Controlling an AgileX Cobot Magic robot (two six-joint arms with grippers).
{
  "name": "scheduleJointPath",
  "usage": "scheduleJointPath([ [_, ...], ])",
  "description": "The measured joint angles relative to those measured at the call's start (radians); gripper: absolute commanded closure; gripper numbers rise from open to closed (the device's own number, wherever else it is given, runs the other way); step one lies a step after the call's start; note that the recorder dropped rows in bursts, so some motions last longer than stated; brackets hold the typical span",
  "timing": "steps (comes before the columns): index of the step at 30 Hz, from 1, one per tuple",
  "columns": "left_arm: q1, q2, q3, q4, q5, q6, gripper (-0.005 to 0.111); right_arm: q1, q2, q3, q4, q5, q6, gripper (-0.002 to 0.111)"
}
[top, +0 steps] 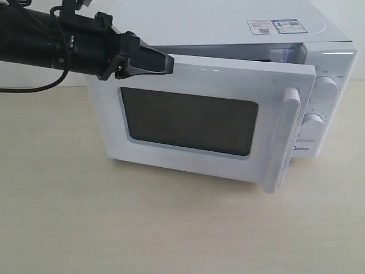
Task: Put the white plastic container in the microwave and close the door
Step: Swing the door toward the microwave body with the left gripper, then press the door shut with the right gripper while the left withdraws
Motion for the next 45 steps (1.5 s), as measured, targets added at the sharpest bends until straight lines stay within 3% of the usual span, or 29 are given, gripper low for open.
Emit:
scheduleJointPath([
  [9,0.000,0.000,0.000,0.052,0.001,-0.031,0.102,0.004,0.000,-0.005,0.106,0.035,0.196,0.108],
  [19,0.000,0.000,0.058,0.121,0.008,-0.072,0.102,0.193,0.028,-0.220,0.123,0.211,-0.002,0.109],
  [28,0.000,-0.100,0.260,0.128,-0.052,-0.052,0.102,0.394,0.411,-0.413,0.309,0.270,-0.281,0.109],
  [36,0.000,-0.372,0.422,0.128,-0.095,-0.042,0.102,0.567,0.866,-0.555,0.345,0.108,-0.348,0.109],
  [45,0.000,-0.627,0.540,0.128,-0.155,-0.058,0.102,0.587,1.186,-0.642,0.422,-0.123,-0.327,0.109],
])
